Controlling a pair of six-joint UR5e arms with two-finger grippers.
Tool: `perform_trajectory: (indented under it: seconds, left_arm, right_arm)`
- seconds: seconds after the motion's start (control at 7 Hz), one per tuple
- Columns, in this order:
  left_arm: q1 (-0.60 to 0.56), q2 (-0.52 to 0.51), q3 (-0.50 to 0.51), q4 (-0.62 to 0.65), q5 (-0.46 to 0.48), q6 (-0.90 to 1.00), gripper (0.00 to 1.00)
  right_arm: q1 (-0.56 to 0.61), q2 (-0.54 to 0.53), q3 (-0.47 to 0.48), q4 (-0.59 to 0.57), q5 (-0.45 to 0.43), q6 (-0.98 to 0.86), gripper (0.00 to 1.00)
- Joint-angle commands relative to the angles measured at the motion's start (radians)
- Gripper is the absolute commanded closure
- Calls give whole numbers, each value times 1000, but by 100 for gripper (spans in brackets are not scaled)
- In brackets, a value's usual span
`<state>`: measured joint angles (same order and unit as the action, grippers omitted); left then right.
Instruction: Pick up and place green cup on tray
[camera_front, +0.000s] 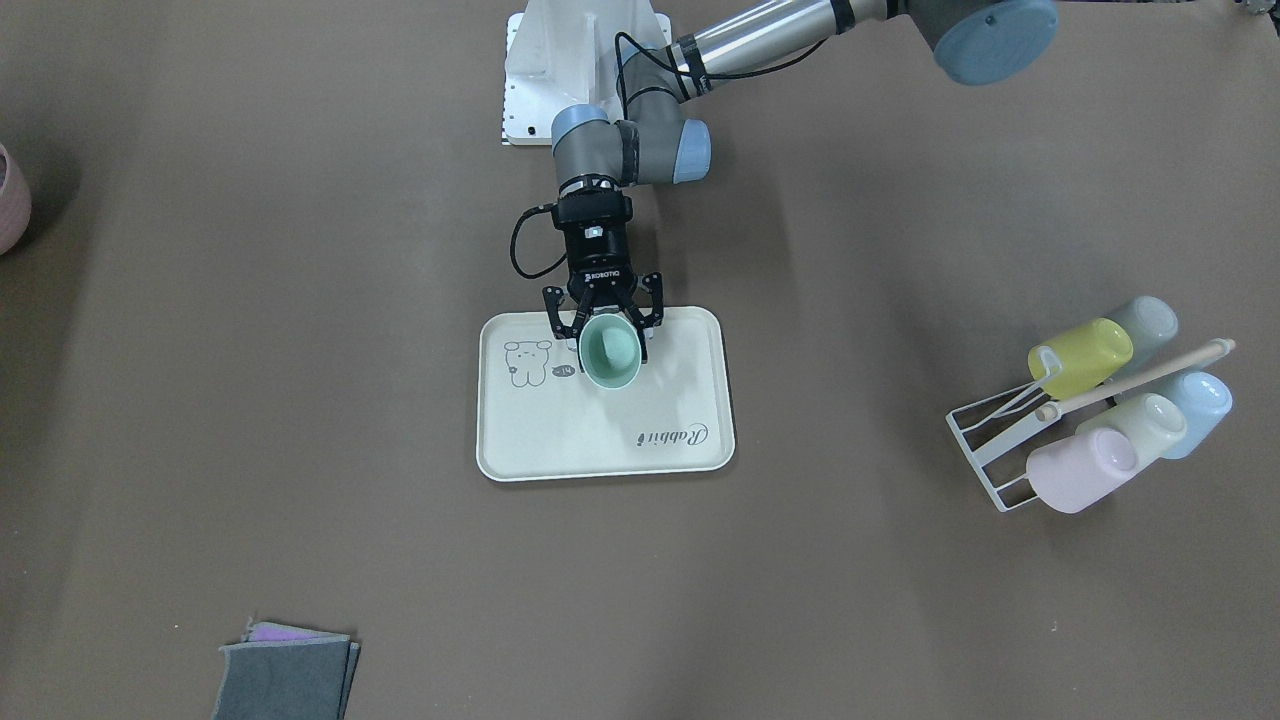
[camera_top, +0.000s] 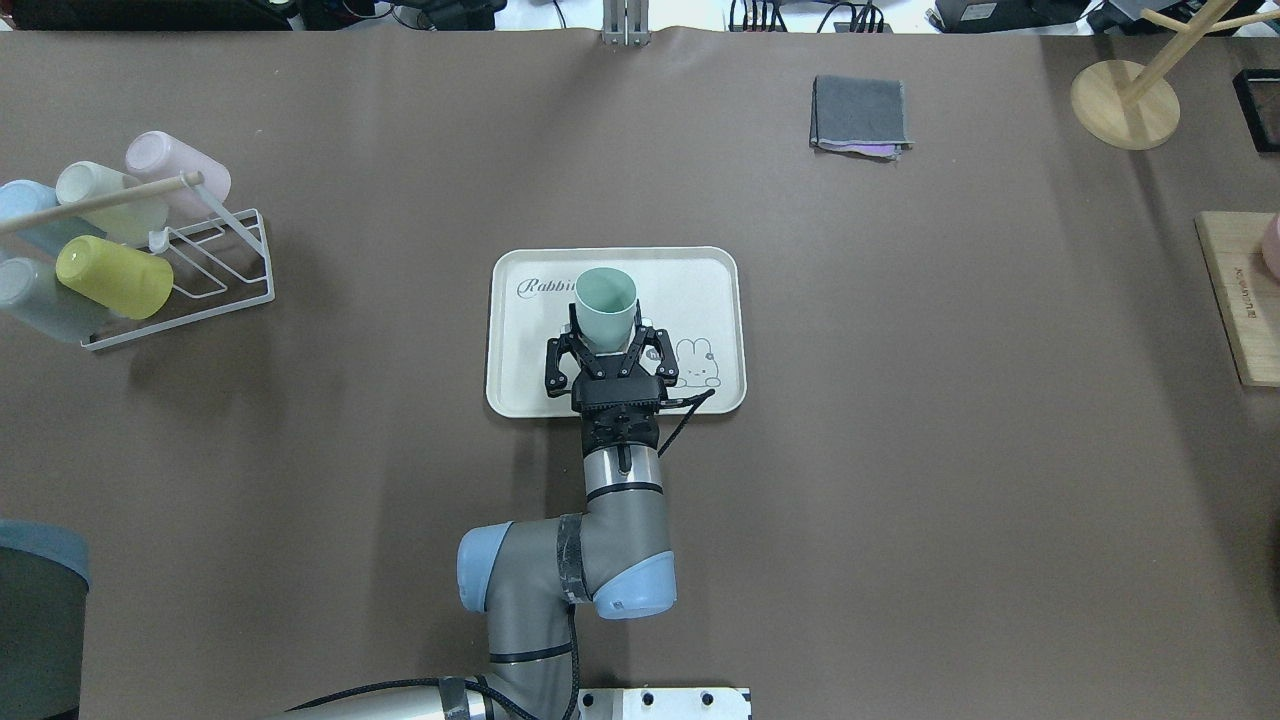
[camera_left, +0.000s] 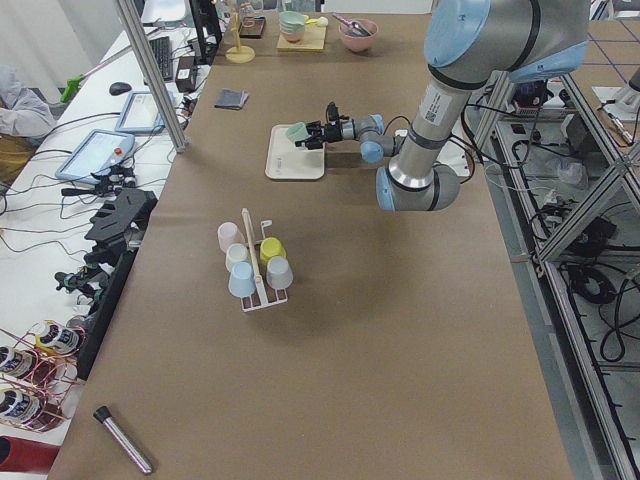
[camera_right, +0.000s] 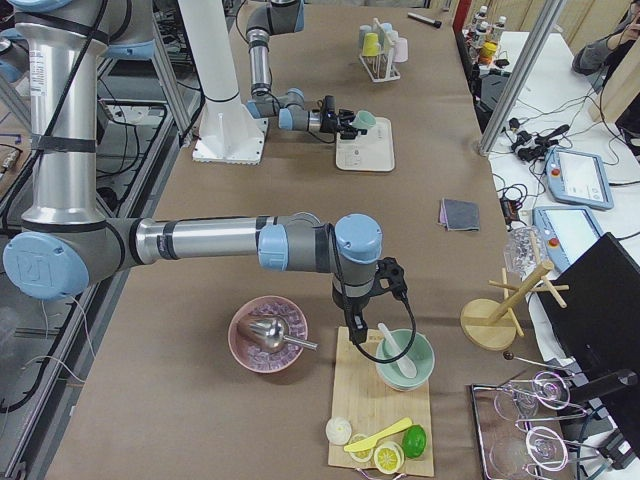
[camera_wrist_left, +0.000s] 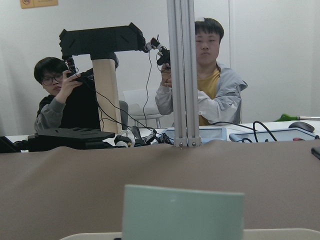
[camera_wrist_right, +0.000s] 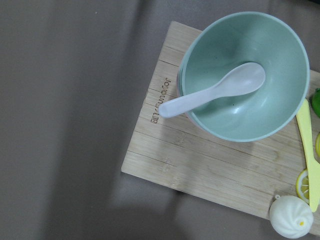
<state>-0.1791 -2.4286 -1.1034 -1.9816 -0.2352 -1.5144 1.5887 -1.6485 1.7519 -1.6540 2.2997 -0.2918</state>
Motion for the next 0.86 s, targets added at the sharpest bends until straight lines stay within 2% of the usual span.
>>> perform_trajectory:
  seconds: [0.0, 0.71]
  left_arm:
    - [1, -1, 0, 21, -1, -23, 66]
    - [-17, -1, 8, 23, -73, -23, 63]
  right_arm:
    - [0, 4, 0, 0, 0, -1, 0]
    - [0, 3, -2, 0, 0, -1, 0]
